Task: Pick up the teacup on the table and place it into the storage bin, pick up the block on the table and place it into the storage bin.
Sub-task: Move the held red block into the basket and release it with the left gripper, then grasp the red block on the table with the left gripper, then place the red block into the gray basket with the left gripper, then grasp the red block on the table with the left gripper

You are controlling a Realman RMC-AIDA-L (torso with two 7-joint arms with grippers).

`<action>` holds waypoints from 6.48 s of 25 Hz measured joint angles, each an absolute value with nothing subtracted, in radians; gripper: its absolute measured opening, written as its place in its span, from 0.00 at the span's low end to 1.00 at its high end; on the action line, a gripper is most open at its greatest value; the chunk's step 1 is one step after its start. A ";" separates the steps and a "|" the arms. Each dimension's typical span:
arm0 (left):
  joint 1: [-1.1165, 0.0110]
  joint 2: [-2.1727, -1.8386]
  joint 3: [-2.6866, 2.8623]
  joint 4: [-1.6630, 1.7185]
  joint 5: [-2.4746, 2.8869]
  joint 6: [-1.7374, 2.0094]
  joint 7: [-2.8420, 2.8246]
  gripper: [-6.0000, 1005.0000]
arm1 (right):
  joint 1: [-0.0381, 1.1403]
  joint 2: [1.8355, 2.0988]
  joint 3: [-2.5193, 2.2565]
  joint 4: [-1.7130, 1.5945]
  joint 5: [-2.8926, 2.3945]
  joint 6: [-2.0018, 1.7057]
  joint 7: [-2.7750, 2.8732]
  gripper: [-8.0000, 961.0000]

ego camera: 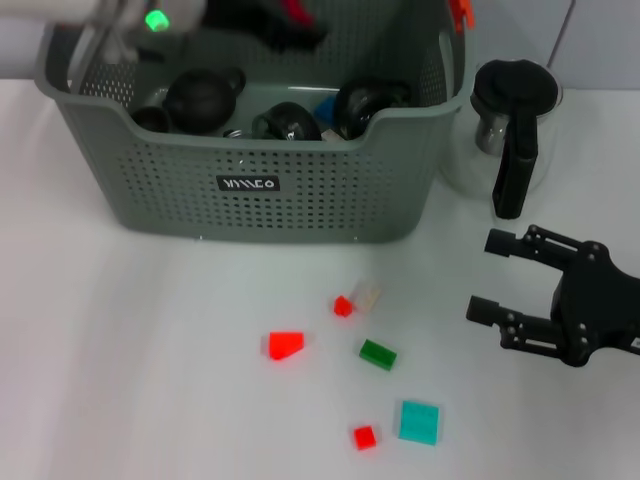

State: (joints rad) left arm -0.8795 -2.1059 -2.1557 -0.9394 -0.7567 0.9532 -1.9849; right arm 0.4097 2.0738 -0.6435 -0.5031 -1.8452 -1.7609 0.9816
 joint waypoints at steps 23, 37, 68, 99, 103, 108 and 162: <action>-0.565 -2.168 -2.220 -1.397 -0.982 1.205 -2.186 0.87 | 0.412 2.072 -0.633 -0.509 -1.845 -1.766 0.988 0.86; -0.284 -2.130 -2.366 -0.935 -1.324 1.614 -1.274 0.87 | 0.409 2.073 -0.632 -0.503 -1.846 -1.754 0.988 0.86; -0.436 -2.171 -2.298 -0.595 -1.063 1.270 -1.033 0.67 | 0.399 2.075 -0.632 -0.492 -1.852 -1.739 0.988 0.86; -0.447 -2.168 -2.247 -0.609 -1.058 1.244 -1.093 0.40 | 0.400 2.072 -0.632 -0.492 -1.849 -1.738 0.987 0.86; -0.444 -2.168 -2.246 -0.629 -1.058 1.247 -1.108 0.36 | 0.399 2.071 -0.632 -0.492 -1.848 -1.739 0.988 0.86; -0.431 -2.158 -2.276 -0.721 -1.064 1.389 -1.196 0.32 | 0.399 2.069 -0.632 -0.493 -1.846 -1.743 0.988 0.86; -0.522 -2.173 -1.932 -1.676 -0.667 1.332 -2.516 0.92 | 0.432 2.074 -0.632 -0.497 -1.851 -1.737 0.994 0.86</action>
State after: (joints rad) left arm -0.5220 -2.1735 -1.9322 -1.6758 -0.6665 1.3322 -2.5159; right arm 0.4319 2.0740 -0.6320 -0.4971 -1.8510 -1.7367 0.9940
